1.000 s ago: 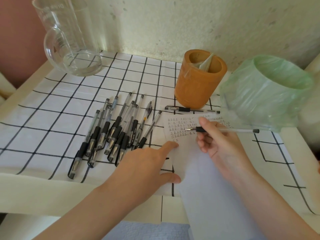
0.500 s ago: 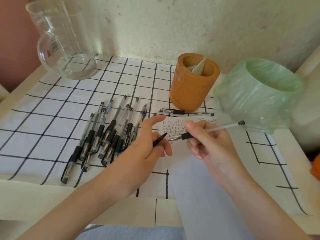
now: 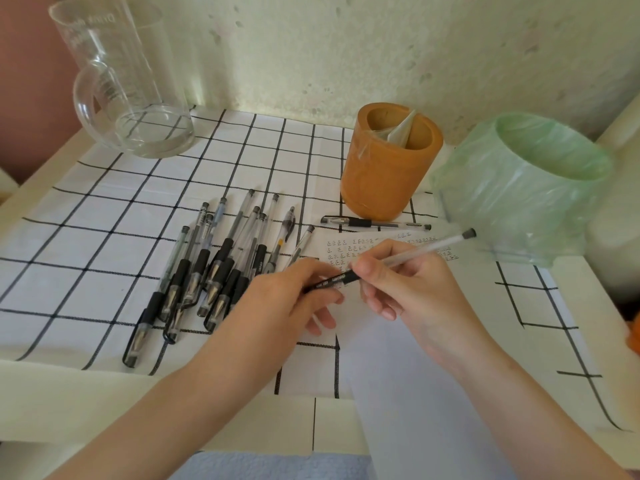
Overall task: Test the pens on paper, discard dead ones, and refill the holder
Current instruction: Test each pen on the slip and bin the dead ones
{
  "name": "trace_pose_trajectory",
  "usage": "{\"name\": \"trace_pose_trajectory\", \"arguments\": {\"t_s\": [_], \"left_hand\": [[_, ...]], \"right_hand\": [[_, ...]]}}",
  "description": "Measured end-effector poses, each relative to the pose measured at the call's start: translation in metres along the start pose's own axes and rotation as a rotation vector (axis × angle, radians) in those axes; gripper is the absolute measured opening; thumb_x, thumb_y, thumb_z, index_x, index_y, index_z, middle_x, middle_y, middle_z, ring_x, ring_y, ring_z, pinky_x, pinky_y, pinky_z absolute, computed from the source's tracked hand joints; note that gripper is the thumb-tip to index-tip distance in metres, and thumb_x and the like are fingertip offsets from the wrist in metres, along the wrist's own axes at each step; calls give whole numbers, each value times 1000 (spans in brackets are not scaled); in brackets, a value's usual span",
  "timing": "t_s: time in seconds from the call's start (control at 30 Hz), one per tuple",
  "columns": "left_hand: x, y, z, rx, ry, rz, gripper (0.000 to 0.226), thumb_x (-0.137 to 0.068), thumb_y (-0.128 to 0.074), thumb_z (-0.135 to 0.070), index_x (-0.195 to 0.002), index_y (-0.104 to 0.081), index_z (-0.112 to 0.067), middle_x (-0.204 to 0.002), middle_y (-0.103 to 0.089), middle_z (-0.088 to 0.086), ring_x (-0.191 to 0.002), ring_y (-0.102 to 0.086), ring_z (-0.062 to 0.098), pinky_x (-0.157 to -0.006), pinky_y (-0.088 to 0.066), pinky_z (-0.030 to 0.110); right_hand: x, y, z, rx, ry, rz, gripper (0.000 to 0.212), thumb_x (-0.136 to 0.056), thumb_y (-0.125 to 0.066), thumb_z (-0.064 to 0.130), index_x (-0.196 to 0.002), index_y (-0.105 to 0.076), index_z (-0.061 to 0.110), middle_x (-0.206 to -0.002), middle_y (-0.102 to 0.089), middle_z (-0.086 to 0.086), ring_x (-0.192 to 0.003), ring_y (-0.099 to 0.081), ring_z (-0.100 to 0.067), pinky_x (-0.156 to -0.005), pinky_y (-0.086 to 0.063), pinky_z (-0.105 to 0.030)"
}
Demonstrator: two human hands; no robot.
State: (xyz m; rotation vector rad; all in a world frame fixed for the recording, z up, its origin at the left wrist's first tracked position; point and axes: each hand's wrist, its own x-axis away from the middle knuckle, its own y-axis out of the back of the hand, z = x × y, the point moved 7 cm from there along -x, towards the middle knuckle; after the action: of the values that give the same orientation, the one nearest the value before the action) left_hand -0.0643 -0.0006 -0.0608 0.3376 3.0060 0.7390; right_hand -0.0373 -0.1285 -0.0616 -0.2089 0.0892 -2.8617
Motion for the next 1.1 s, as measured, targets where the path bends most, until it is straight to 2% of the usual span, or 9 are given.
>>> {"name": "trace_pose_trajectory", "arguments": {"t_s": [0.07,0.17,0.27,0.37,0.63,0.73,0.9,1.0,1.1], "left_hand": [[-1,7,4,53,46,-70,13,-90,-54,-20,-83,-65,-17,-63,-68,-7,-45,-58,5,-50,-45,12],[0,4,2,-45,34,-78,24,-91,-49,-29,-73,-60,-18,-47,-55,-4,-38,-46,7,-45,-37,14],[2,3,-1,-158,23,-99,28,-90,-44,-34,-69,-53,-19,-44,-43,-6,-43,-45,6,-48,-34,15],[3,3,-2,-232,24,-94,28,-92,-41,-35,-69,-50,-21,-51,-45,-6,-49,-45,4,-51,-35,16],[7,-2,13,-43,125,-38,33,-92,-43,-34,-66,-54,-18,-42,-43,-11,-40,-38,6,-49,-31,21],[6,2,6,-70,73,-51,32,-91,-42,-38,-68,-56,-21,-41,-45,-13,-41,-42,5,-47,-31,17],[-2,20,-11,-433,-37,-188,54,-70,-23,-71,-82,-50,-26,-48,-44,-7,-42,-41,6,-46,-33,22],[0,35,-8,-632,-27,-313,33,-83,-36,-60,-85,-47,-29,-52,-43,-8,-46,-42,3,-44,-33,20],[3,37,1,-787,23,-323,22,-89,-45,-48,-86,-43,-27,-69,-46,-11,-54,-42,7,-45,-26,14]], "right_hand": [[-1,1,1,-57,5,12,31,-67,-73,29,-81,-67,2,-56,-59,-6,-48,-52,-15,-40,-36,-19],[-1,3,-1,-75,2,-6,28,-71,-66,25,-84,-68,0,-58,-61,-5,-49,-53,-14,-41,-37,-18],[-2,4,-6,-51,-3,-17,26,-72,-66,25,-84,-68,2,-57,-58,-3,-47,-48,-12,-42,-35,-17],[-2,3,-7,-28,-1,-11,30,-72,-66,26,-86,-67,-1,-56,-58,-3,-47,-47,-13,-42,-35,-17],[0,-4,-10,-24,-33,16,25,-73,-66,22,-85,-64,0,-55,-58,-2,-46,-48,-12,-41,-34,-16],[1,-5,-13,-126,-55,-22,24,-74,-64,23,-84,-63,1,-56,-58,-3,-46,-48,-12,-41,-35,-17],[-9,8,-10,-265,-131,-90,27,-83,-59,24,-81,-65,-2,-67,-67,-10,-56,-62,-14,-47,-47,-19],[-15,31,-12,-351,-207,-164,27,-91,-54,22,-94,-64,-3,-82,-72,-16,-72,-70,-20,-59,-56,-20],[-20,37,-16,-344,-257,-109,26,-94,-50,10,-106,-59,-11,-97,-71,-24,-85,-72,-25,-66,-58,-23]]}}
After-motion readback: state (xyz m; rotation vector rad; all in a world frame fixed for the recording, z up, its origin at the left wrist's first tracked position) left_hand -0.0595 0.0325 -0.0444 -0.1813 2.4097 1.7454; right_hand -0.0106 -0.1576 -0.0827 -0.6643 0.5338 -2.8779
